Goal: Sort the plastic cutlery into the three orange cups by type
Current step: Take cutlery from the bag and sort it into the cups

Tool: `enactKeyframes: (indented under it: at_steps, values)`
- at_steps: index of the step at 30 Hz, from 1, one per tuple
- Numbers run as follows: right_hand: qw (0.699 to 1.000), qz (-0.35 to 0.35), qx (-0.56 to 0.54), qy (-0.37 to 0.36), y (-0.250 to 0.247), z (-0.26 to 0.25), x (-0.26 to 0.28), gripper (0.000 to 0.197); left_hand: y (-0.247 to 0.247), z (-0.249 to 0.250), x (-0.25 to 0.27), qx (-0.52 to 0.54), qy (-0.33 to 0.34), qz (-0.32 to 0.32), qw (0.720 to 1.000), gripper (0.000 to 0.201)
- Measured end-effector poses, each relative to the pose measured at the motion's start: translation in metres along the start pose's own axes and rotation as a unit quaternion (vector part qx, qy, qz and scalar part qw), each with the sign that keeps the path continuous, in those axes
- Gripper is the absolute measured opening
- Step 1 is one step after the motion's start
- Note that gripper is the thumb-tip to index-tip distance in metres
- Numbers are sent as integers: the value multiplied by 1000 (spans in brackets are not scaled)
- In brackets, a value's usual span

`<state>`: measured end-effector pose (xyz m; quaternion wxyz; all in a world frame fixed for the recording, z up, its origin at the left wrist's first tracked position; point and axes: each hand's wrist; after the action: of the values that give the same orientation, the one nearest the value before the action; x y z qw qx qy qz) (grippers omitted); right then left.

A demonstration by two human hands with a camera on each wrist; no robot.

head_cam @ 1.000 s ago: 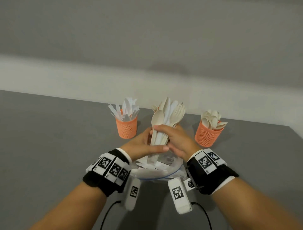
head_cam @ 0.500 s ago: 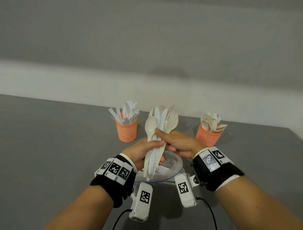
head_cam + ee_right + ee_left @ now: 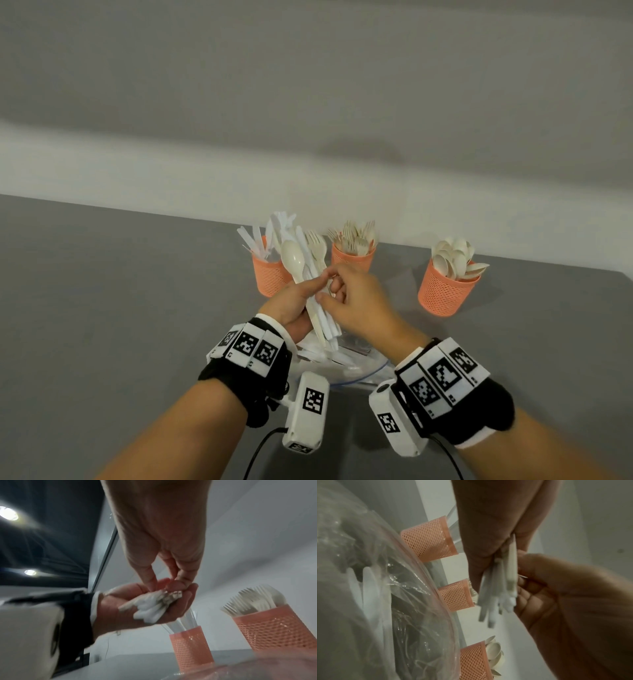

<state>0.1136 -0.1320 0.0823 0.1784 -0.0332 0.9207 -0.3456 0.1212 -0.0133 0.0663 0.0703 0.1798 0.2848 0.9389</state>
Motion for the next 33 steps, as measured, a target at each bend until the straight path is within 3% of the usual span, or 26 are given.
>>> enactKeyframes:
  at_steps: [6,14,21,28,33]
  values:
    - [999,-1,47,-14,7,-6,-2,31,1,7,4,32,17,-1,999,31]
    - [995,-11,94,-40,19,-10,-11,31,-5,10,4,61,26,5,998,29]
    - [999,-47,10,-25,23,-13,-16,32,-15,14,2,58,33,45,997,30]
    - [997,-75,-15,5,28,-17,-24,4,-22,13,-2,30,38,60,997,31]
    - [990,-88,-81,68,28,-20,-29,12,-31,20,-5,18,42,78,996,38]
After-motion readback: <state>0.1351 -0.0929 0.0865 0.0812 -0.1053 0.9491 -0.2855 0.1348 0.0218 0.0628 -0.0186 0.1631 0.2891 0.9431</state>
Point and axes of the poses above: each hand's wrist, its own x-axis away from the middle knuckle, its own y-axis out of the palm, z = x × y, and after that the axes turned 5 degrees about z, right-handed
